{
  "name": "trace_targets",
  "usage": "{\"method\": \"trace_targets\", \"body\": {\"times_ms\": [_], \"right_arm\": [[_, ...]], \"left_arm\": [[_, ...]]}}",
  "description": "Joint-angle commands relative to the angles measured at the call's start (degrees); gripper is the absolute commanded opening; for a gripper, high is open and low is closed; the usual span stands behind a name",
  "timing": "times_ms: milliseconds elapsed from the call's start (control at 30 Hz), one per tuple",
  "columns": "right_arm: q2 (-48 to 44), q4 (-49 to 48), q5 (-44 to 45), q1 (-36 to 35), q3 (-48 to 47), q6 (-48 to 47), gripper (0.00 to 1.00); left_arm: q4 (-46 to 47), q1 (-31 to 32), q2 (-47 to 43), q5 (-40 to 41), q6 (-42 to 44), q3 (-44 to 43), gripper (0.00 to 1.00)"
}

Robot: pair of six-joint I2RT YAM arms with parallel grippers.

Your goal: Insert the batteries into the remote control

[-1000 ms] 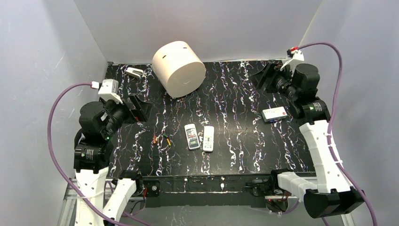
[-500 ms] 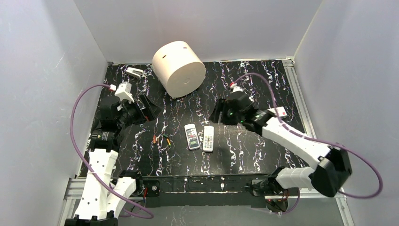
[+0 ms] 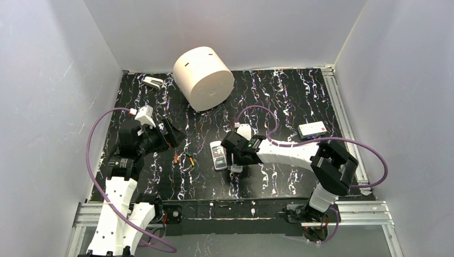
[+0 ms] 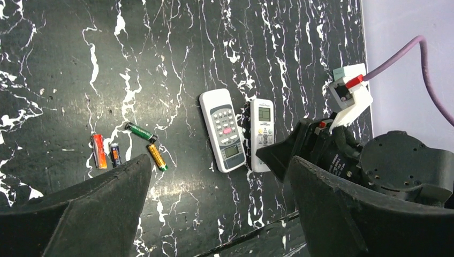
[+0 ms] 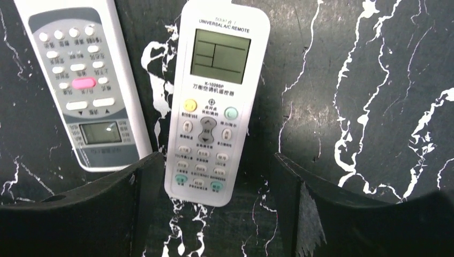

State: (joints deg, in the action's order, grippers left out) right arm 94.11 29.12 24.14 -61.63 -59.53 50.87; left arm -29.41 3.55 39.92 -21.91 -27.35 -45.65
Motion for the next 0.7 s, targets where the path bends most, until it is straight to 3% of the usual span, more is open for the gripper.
{"method": "trace_targets", "body": {"times_ms": [0,267,400,500,667], "right_arm": [[2.5,0.4,2.7,-0.1,-2.8,1.4,0.81],[6.8,-2.6,-0.1,-0.1,-3.8,0.5,0.8],[8.0,-1.5,1.4,-0.2,-3.7,0.9,0.75],[8.4,-1.7,2.3,-0.4,-3.2,0.1,0.65],[8.6,-2.7,2.3,-0.4,-2.9,-2.5,0.35]], "left_arm": [[-0.8,0.2,-0.7,-1.6,-0.3,1.1,0.98],[-0.9,0.2,-0.6,-1.0,-0.1,2.8,0.98],[-1.0,0.1,0.0,-1.0,-0.2,2.8,0.99],[-0.7,0.1,0.3,-1.1,-0.6,3.1,0.98],[0.7,0.2,1.5,-3.1,-2.0,3.9,0.98]]}}
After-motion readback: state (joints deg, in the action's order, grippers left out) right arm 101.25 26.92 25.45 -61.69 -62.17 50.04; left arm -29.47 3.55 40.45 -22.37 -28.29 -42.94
